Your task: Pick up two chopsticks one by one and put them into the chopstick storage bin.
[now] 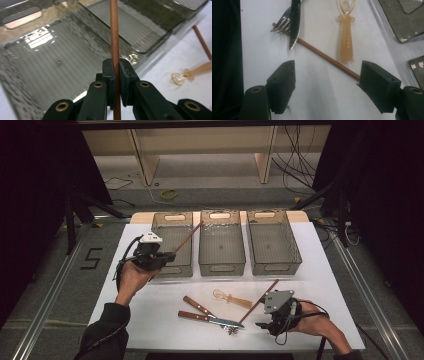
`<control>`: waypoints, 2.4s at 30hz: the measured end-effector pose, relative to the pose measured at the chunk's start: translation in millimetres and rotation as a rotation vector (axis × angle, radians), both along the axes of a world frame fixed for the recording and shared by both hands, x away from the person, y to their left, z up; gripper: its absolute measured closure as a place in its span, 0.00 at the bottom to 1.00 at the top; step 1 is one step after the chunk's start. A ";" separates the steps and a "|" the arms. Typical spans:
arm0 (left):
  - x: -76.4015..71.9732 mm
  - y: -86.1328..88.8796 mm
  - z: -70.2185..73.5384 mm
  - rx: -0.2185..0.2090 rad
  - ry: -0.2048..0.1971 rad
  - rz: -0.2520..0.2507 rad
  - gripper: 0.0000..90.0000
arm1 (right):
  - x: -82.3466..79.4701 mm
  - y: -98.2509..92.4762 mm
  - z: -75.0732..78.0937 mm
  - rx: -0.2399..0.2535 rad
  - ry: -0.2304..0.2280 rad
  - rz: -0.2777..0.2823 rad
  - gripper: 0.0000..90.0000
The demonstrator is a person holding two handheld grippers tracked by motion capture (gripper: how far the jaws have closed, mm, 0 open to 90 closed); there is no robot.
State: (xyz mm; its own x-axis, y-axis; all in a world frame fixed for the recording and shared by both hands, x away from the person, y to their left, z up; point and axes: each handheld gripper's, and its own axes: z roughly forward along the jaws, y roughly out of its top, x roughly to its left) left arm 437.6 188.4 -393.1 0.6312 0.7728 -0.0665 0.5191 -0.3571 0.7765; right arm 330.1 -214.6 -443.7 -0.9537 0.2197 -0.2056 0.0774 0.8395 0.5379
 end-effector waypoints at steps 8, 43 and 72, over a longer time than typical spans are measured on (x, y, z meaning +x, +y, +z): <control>23.2 9.4 1.6 -0.007 0.007 0.079 0.93 | -0.2 -0.6 -2.2 0.003 0.006 0.000 0.31; 85.8 23.1 -31.6 -0.019 0.122 0.265 0.92 | 1.2 -3.3 -3.7 -0.007 0.030 0.015 0.31; -15.7 26.2 -3.1 -0.206 -0.047 0.076 0.22 | 45.8 -0.3 23.0 -0.165 0.044 0.057 0.33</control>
